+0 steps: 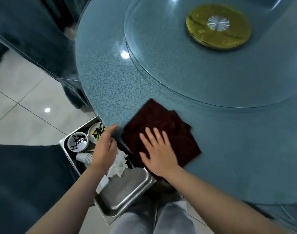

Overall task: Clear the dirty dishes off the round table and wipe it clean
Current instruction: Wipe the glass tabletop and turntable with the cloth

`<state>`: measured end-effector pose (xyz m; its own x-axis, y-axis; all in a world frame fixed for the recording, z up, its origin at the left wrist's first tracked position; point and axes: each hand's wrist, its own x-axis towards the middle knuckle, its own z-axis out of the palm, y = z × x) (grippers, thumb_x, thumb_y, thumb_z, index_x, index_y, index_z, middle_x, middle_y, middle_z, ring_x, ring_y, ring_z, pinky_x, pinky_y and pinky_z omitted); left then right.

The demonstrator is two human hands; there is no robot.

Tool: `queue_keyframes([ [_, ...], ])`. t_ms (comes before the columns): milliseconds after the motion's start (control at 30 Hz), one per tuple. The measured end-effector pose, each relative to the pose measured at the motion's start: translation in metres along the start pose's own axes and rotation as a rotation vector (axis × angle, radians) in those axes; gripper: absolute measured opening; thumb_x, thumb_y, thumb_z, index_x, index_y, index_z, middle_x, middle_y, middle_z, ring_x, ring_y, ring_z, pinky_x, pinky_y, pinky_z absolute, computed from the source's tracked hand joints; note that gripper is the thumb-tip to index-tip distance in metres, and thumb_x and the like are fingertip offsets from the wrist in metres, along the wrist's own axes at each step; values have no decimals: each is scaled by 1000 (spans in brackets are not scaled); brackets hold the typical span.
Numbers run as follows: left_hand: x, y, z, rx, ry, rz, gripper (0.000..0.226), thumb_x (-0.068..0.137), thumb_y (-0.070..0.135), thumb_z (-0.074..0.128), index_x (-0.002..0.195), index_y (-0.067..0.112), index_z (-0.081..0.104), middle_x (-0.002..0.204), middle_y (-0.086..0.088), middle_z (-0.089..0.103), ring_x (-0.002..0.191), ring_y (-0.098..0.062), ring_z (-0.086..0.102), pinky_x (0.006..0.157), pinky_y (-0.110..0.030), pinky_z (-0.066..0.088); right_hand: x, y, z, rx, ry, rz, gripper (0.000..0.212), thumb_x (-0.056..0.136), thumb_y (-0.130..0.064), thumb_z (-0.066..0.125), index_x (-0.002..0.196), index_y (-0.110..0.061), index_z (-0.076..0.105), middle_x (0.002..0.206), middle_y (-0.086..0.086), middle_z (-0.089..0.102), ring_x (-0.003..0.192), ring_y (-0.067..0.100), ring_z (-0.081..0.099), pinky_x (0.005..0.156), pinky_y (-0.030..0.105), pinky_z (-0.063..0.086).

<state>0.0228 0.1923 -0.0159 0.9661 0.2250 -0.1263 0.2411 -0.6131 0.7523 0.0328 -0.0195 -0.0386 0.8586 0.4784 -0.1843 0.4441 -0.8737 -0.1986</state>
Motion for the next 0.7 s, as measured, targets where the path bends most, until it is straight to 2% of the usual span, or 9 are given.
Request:
queue_keyframes([
  [100, -6, -1, -15, -74, 108, -84, 51, 93, -2, 41, 137, 23, 47, 139, 14, 43, 133, -6, 36, 114, -33, 29, 30, -28, -1, -5, -14, -3, 65, 97, -53, 31, 155, -24, 22, 163, 6, 16, 149, 31, 12, 121, 52, 8],
  [233, -15, -17, -25, -80, 35, -96, 52, 92, 0, 43, 139, 24, 46, 143, 7, 43, 135, -13, 36, 114, -42, 31, -17, 4, 1, -51, -2, -11, 63, 98, -54, 31, 155, -28, 21, 163, 0, 14, 150, 27, 13, 121, 48, 9],
  [367, -33, -23, -25, -71, -20, -133, 50, 93, 1, 46, 139, 22, 45, 140, 4, 44, 132, -17, 38, 114, -41, 30, -112, 66, 6, -82, -6, 165, 63, 98, -55, 25, 153, -25, 28, 162, 1, 16, 148, 28, 20, 119, 49, 18],
  [467, -39, -29, -20, -29, -67, -77, 50, 92, 0, 50, 138, 20, 47, 144, 2, 43, 139, -17, 32, 117, -35, 23, -163, 104, 6, -49, -27, 438, 70, 97, -60, 11, 152, -22, 33, 161, 2, 20, 147, 29, 21, 118, 51, 20],
  [567, -36, -31, -19, 50, -107, -36, 50, 92, 2, 52, 139, 19, 48, 148, 4, 39, 140, -16, 28, 116, -30, 18, -164, 115, 6, -45, -46, 535, 73, 96, -61, 8, 152, -21, 31, 161, 4, 20, 148, 30, 18, 118, 51, 17],
  [700, -25, -30, -18, 127, -160, -6, 53, 94, 7, 52, 144, 20, 43, 153, 7, 32, 144, -14, 22, 120, -35, 15, -114, 110, -2, -38, 3, 556, 71, 95, -58, 16, 153, -19, 31, 160, 8, 23, 147, 33, 21, 119, 52, 17],
])
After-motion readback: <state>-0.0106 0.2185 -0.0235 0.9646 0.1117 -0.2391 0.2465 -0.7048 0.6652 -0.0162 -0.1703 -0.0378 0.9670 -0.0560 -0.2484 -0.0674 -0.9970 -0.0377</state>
